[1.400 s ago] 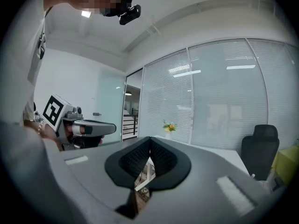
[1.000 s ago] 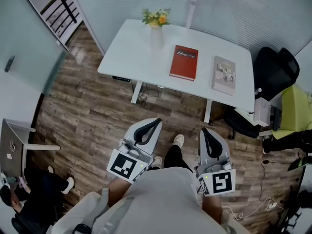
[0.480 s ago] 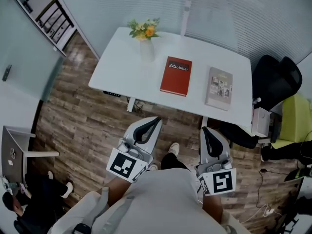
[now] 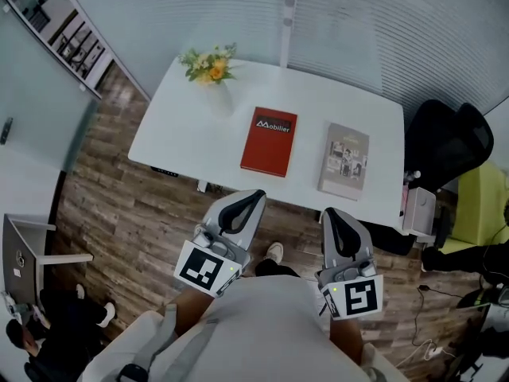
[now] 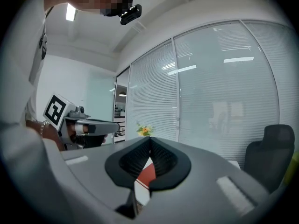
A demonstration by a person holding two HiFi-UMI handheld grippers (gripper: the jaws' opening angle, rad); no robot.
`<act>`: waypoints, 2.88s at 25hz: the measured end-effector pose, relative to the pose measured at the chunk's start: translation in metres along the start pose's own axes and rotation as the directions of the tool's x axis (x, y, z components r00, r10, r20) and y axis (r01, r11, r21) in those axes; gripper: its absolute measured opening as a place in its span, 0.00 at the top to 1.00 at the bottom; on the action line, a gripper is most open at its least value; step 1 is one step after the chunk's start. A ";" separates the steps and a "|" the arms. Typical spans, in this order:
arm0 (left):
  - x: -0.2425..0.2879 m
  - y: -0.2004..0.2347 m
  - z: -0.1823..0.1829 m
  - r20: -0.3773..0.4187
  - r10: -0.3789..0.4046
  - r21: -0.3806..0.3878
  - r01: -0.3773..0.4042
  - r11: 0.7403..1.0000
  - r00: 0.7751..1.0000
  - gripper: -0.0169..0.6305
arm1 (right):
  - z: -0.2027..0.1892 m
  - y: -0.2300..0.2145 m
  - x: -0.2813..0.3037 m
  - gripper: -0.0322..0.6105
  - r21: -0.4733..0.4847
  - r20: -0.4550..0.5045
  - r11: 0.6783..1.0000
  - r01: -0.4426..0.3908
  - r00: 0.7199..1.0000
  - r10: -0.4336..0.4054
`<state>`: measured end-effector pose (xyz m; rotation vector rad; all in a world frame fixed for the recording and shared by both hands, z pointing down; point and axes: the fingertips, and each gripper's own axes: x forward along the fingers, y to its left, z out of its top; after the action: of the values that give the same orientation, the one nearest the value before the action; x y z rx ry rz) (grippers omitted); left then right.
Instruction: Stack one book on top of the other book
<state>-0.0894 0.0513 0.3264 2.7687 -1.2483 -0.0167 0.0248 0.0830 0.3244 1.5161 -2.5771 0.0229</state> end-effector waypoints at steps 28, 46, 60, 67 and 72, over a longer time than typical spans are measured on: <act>0.107 0.046 -0.012 -0.037 0.016 -0.023 -0.017 1.000 0.999 0.97 | -0.013 -0.084 0.084 0.94 0.026 -0.017 0.999 -0.029 0.999 0.029; 0.158 0.173 0.007 -0.009 -0.024 -0.032 0.023 0.999 1.000 0.97 | 0.015 -0.085 0.216 0.94 -0.006 -0.026 1.000 0.005 1.000 -0.005; 0.174 0.214 -0.020 -0.057 -0.062 -0.062 0.059 0.996 0.996 0.97 | -0.002 -0.084 0.256 0.94 -0.005 -0.048 0.999 0.040 0.998 -0.040; 0.180 0.223 -0.069 -0.126 -0.079 -0.110 0.065 0.992 0.989 0.95 | -0.055 -0.088 0.266 0.90 0.034 -0.154 0.998 0.052 0.987 -0.046; 0.181 0.227 -0.111 -0.210 -0.088 -0.142 0.059 0.988 0.974 0.90 | -0.102 -0.088 0.269 0.86 0.083 -0.240 0.995 0.057 0.970 -0.036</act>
<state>-0.1335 -0.2233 0.4650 2.6158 -1.0500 0.1820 -0.0143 -0.1840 0.4568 1.5003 -2.3799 0.3000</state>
